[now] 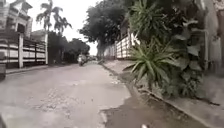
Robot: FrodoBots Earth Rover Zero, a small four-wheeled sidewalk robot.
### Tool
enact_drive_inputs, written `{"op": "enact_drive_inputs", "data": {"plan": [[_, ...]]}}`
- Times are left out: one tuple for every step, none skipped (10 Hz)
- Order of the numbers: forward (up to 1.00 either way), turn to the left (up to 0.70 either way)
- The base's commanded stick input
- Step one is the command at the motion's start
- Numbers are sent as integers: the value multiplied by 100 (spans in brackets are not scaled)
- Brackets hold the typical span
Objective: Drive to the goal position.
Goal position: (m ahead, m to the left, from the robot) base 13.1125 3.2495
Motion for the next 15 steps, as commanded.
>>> {"op": "enact_drive_inputs", "data": {"plan": [[85, 8], [85, 13], [85, 16], [85, 19], [85, 20], [85, 19], [85, 10], [85, 0], [85, -2], [85, -12], [85, -16], [85, -16], [85, -16], [85, -14], [85, -13]]}}
